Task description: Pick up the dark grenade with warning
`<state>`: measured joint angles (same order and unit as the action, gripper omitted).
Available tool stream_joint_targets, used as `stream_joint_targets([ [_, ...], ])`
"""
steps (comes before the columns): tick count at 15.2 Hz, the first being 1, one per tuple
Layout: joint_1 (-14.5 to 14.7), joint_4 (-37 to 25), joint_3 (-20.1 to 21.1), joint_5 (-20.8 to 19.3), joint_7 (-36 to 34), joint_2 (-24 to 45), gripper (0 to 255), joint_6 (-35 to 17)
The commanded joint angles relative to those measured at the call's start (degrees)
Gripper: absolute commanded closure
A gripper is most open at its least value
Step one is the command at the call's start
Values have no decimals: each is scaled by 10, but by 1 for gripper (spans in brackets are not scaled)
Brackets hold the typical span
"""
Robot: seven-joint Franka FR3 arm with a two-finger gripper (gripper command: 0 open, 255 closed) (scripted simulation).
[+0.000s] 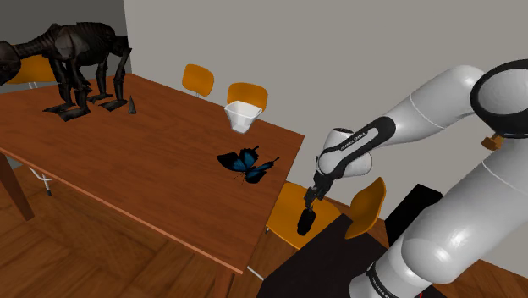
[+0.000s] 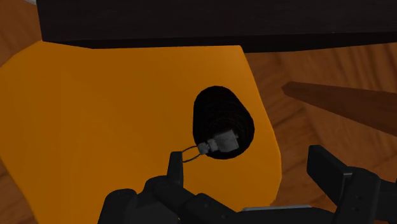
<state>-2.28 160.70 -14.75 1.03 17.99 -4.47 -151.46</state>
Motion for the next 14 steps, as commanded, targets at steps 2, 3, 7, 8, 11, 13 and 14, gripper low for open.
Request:
stream_joint_targets([
  [2,4,-3,-3,37,34,57,0,-43],
  [3,5,-4,-1,47,41,68,0,-53],
  [7,3,-11,13,93,75,115,0,-91],
  [8,0,-13,18,105,84,127,0,-100],
  [11,-2,-14,22,113,89,134,255,-106],
  [13,-2,-14,22,112,88,133,255,-105],
  [14,-1,-14,22,112,88,133,255,-105],
])
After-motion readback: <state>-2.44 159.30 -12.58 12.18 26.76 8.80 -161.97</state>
